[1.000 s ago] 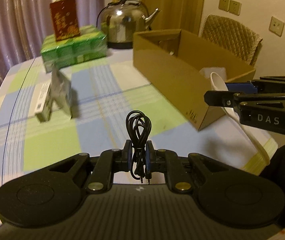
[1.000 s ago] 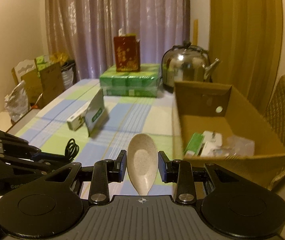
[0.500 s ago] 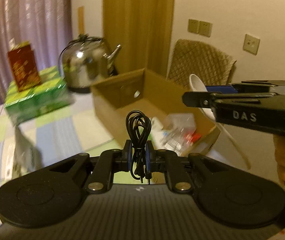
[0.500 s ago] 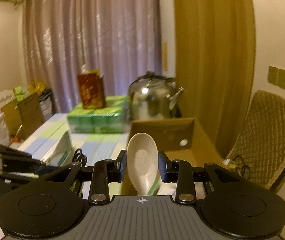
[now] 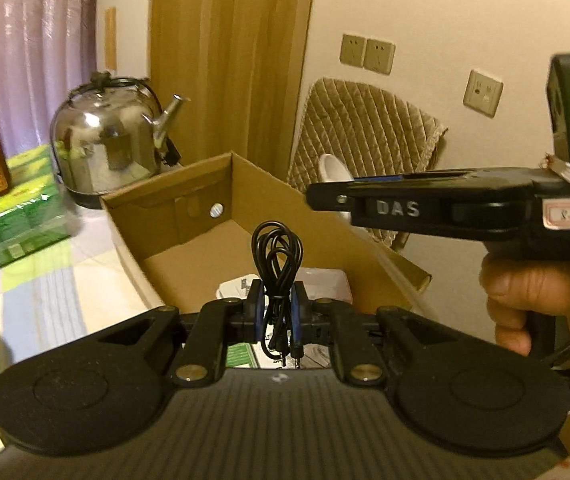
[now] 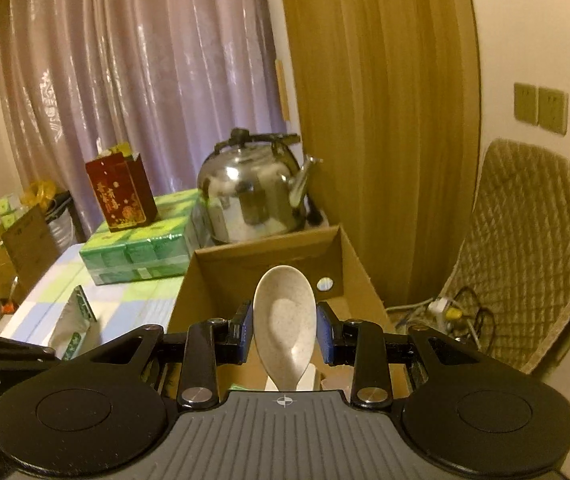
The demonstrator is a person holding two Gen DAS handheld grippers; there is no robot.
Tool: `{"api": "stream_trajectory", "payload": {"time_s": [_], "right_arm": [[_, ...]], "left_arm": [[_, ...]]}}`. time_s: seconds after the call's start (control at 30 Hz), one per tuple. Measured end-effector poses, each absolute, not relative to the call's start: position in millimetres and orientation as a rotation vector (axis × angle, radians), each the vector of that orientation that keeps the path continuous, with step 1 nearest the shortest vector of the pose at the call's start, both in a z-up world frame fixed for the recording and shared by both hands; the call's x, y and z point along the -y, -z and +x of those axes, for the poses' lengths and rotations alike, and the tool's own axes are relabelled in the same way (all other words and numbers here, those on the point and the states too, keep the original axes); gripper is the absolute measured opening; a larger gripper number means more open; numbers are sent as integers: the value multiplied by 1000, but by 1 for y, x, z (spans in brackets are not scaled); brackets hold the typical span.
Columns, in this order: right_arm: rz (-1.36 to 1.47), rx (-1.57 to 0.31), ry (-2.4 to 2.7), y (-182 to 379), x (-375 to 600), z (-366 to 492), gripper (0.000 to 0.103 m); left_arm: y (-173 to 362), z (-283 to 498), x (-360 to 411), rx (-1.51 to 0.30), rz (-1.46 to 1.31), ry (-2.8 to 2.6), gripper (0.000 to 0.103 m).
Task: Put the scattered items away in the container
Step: 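Release the cable with the left tool while the right tool drops the spoon in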
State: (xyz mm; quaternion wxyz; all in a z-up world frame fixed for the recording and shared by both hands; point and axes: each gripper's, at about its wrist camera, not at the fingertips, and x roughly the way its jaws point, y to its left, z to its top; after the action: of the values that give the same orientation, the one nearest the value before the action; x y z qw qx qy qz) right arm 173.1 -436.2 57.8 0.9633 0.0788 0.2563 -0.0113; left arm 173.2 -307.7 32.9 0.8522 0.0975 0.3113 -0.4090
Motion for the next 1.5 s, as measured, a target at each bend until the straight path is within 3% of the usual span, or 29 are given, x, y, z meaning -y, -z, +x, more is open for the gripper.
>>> {"api": "stream_trajectory", "payload": {"time_s": [0.6, 1.5], "right_arm": [[189, -606, 17, -13, 456, 214, 30], [118, -631, -24, 0, 436, 239, 31]], "left_arm": [[21, 208, 328, -766, 230, 849, 10], [2, 191, 278, -719, 156, 781, 10]]}}
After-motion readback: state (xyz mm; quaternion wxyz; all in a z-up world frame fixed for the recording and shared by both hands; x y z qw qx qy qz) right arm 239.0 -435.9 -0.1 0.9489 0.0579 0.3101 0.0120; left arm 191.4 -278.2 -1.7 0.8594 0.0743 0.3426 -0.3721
